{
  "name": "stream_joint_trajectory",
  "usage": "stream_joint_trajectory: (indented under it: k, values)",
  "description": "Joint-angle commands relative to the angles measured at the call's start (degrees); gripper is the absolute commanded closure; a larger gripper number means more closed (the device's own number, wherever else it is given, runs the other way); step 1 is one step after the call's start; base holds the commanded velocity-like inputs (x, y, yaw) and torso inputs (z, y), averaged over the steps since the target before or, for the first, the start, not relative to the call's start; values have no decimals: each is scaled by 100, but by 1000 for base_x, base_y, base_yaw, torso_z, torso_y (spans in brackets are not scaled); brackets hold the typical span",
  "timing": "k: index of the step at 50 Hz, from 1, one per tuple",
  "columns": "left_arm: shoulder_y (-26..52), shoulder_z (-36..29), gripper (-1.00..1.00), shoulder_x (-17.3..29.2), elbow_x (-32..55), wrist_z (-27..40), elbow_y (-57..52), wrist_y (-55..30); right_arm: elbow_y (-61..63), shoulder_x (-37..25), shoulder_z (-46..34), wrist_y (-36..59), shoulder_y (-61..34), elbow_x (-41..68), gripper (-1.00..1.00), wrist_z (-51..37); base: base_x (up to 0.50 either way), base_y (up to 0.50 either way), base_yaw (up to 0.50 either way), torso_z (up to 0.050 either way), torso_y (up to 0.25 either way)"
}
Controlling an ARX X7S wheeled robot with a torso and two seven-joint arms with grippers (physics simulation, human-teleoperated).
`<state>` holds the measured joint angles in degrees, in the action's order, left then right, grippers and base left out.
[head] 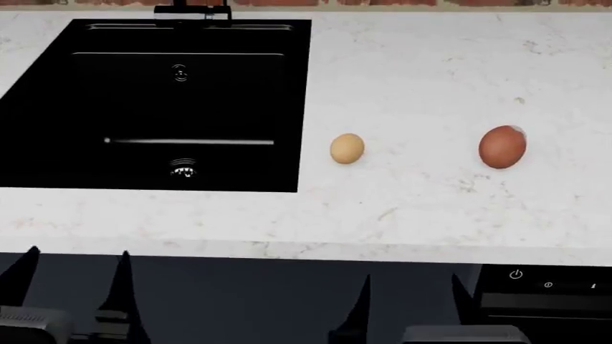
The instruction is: Place the eggs and milk next to the bowl.
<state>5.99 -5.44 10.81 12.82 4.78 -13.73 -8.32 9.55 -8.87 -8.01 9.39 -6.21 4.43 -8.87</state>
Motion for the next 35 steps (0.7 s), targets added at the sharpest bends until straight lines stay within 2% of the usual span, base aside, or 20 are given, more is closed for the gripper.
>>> stream_joint_trajectory:
  k: [1,5,8,15,28,35]
  values:
    - [466,316,-100,173,254,-132,-594,-976,990,-303,313,967,-358,-85,-100,96,0,0,0,50,0]
    - [656,418,-100,316,323,-125,-730,-1151,1344,-429,387,1386,-596,-31,-100,131,0,0,0,50,0]
    - [966,611,-100,417,650,-118,-892,-1605,1575,-553,408,1734,-806,-35,-100,166,0,0,0,50,0]
    - [1490,763,-100,641,741,-107,-973,-1855,2001,-774,551,2371,-1218,36,-100,227,0,0,0,50,0]
    - [2295,937,-100,939,1133,-95,-942,-2685,2475,-1061,785,3200,-1838,180,-100,319,0,0,0,50,0]
    - [2594,936,-100,1089,1132,-126,-886,-2772,2626,-1136,874,3457,-2058,252,-100,345,0,0,0,8,0]
